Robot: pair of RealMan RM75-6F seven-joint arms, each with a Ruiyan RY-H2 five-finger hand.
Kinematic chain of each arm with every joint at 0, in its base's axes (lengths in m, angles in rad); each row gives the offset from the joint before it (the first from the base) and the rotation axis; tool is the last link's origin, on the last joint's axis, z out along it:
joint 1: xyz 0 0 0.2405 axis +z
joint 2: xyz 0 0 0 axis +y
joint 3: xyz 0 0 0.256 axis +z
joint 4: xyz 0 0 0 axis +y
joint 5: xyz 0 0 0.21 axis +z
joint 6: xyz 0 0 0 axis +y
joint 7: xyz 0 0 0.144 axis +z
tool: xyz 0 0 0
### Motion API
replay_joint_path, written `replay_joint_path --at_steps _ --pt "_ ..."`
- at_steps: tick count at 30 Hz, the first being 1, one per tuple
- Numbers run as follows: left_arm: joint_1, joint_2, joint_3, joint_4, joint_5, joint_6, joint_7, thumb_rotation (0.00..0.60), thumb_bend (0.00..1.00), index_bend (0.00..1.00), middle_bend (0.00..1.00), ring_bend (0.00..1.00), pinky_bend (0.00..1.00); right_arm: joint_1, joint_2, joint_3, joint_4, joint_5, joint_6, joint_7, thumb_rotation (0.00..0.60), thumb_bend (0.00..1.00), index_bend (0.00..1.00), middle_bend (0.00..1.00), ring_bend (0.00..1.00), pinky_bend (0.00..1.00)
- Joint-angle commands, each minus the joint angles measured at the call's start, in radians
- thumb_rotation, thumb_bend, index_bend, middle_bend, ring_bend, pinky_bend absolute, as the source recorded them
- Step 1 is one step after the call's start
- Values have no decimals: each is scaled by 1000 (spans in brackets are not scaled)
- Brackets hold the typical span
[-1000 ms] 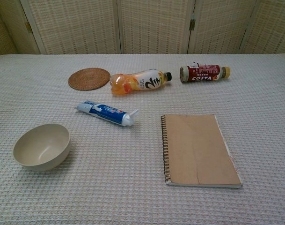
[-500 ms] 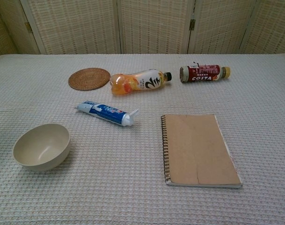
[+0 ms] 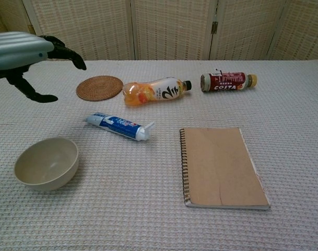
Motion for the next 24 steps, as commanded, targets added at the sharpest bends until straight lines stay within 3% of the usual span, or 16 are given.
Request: replay_joint_path --at_steps 1,15,24 --pt "-67 -67 -15 76 -39 -72 -22 600 344 247 242 185 84 0 2 1 -2 4 -3 -2 600 219 101 61 73 0" --pt "-208 -245 11 278 -160 -241 64 600 408 295 242 185 76 7 0 11 1 26 -29 -1 600 220 101 63 79 0" --pt "-235 -321 34 358 -227 -269 95 600 408 312 242 192 77 11 -2 15 8 36 -41 3 600 220 101 63 81 0"
